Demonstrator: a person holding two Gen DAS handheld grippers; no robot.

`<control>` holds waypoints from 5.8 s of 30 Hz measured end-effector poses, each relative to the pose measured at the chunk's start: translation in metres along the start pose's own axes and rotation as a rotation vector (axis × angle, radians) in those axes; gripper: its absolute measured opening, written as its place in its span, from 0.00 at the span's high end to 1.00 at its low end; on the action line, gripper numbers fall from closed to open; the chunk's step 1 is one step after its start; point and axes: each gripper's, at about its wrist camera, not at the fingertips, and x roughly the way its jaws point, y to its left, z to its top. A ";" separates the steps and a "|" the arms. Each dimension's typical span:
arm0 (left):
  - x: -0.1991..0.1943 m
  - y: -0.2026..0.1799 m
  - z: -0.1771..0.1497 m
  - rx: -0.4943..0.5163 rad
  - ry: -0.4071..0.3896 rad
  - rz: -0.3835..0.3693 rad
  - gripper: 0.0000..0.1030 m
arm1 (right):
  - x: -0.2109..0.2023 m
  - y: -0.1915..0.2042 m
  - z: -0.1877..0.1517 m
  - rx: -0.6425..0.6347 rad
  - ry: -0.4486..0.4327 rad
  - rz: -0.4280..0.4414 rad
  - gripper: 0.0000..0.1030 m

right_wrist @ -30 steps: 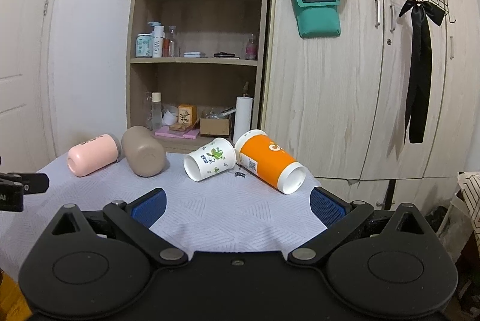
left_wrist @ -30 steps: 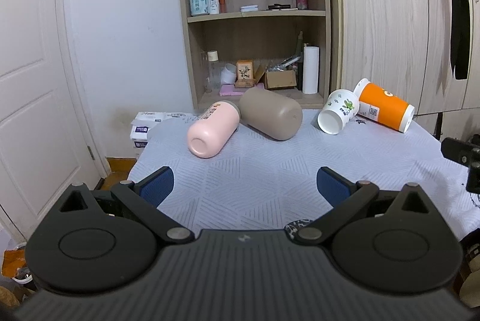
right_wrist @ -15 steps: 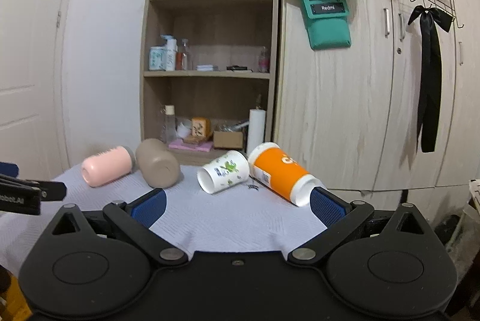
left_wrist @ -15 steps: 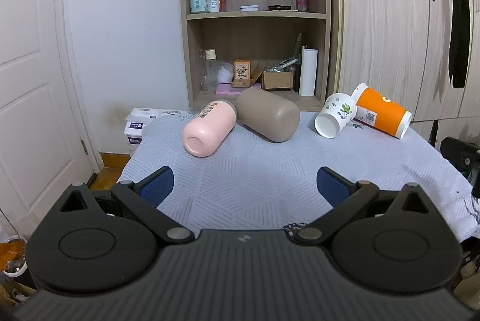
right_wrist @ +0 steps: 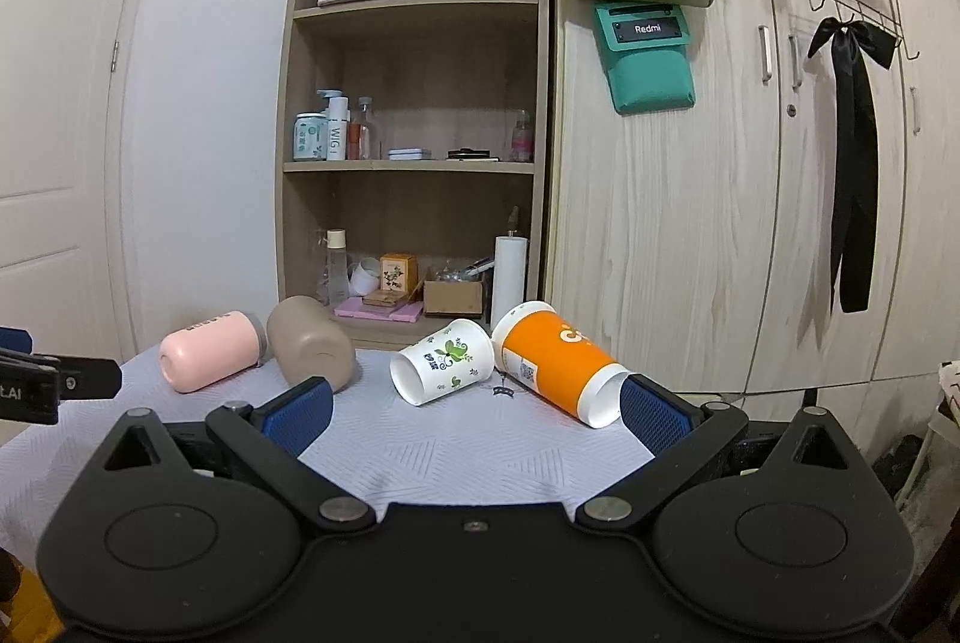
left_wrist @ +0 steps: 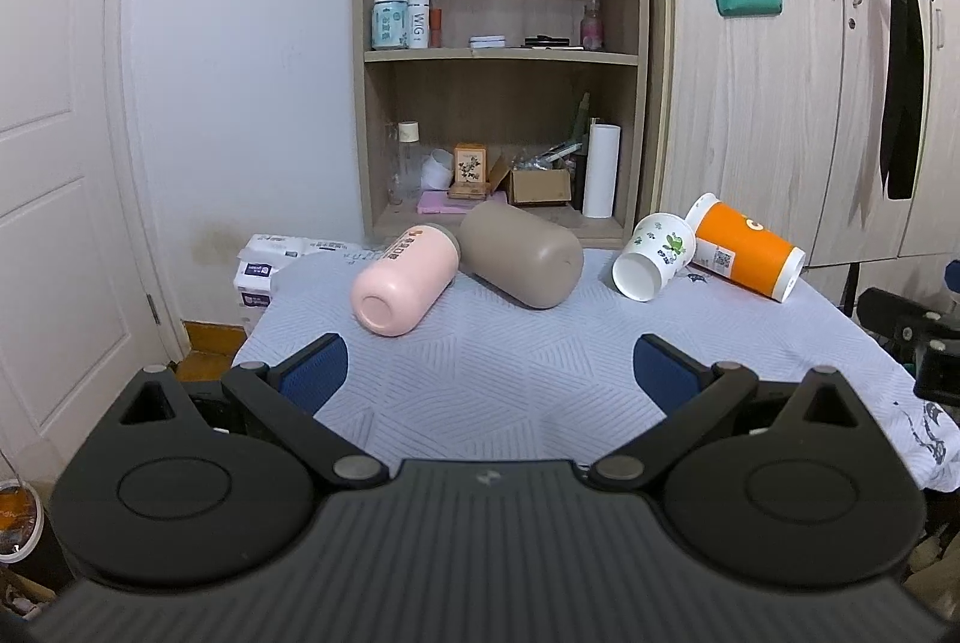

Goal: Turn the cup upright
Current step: 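Move both tools toward the orange paper cup lying on its side, then close the right gripper around the orange cup's body near its base, then lift the orange cup with the right gripper and rotate it rim-up, then lower the upright orange cup onto the cloth with the right gripper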

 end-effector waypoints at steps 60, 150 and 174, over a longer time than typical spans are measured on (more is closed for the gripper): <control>0.250 -0.156 0.045 -0.530 0.410 -0.412 0.09 | 0.251 -0.108 0.010 -0.408 0.304 0.329 0.10; 0.187 -0.037 0.005 -0.396 0.560 -0.772 0.40 | 0.167 -0.044 0.017 0.082 0.747 0.630 0.19; 0.106 -0.001 0.030 -0.079 0.262 -0.673 0.40 | 0.092 0.017 0.031 -0.213 0.240 0.596 0.22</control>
